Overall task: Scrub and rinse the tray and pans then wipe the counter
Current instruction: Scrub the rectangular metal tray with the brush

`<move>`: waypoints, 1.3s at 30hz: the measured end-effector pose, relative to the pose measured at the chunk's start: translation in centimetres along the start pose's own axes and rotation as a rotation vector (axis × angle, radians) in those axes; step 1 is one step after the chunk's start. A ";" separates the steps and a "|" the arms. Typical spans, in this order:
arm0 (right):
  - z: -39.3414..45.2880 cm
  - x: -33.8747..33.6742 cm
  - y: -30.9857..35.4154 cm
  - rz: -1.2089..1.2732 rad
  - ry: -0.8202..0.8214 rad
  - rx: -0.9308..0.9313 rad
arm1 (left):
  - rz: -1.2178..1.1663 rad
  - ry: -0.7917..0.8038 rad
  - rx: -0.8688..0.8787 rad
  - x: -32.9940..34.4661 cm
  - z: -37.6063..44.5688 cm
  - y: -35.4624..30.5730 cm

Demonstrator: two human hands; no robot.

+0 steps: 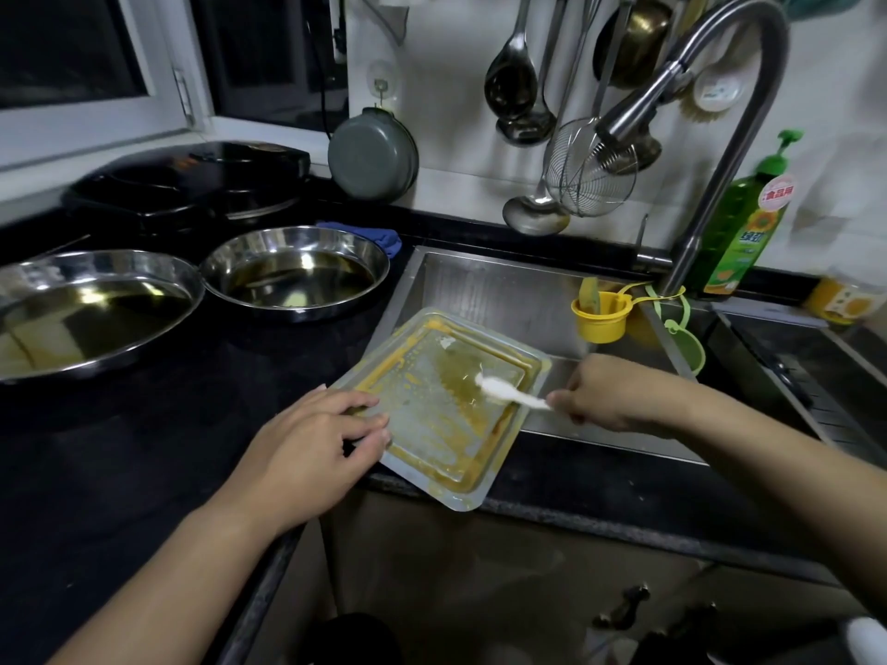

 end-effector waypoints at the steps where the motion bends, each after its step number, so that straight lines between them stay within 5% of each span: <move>1: -0.6 0.5 0.2 -0.016 0.050 -0.007 | 0.001 0.002 0.002 0.0 0.1 -0.1; 3: -1.4 1.0 0.4 -0.006 0.115 -0.012 | 0.011 0.017 0.004 0.1 0.1 -0.1; 8: 1.4 -2.8 -1.6 -0.024 -0.063 0.072 | 0.014 0.022 0.001 0.2 0.1 -0.1; 14: -1.7 1.7 0.6 -0.036 0.130 -0.023 | 0.032 0.025 0.007 -0.2 0.1 -0.1; 20: 2.0 -2.9 -2.2 -0.024 -0.050 0.070 | 0.026 0.033 0.007 0.0 -0.1 -0.2; 26: -0.8 1.8 1.3 -0.027 0.102 -0.042 | 0.026 0.038 0.009 0.0 0.1 -0.1; 31: 2.0 -3.2 -1.3 -0.020 -0.143 0.101 | 0.014 0.034 0.001 0.1 0.0 -0.2; 39: -0.4 1.0 1.6 -0.064 0.032 -0.035 | 0.024 0.020 -0.003 0.2 0.0 0.0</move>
Point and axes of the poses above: each hand's wrist, its own z-axis towards the middle knuckle, its own x-axis out of the palm, y = z × x, the point moved 9 cm from there along z, towards the middle knuckle, and after that the axes turned 15 degrees about z, right-handed, at the moved point
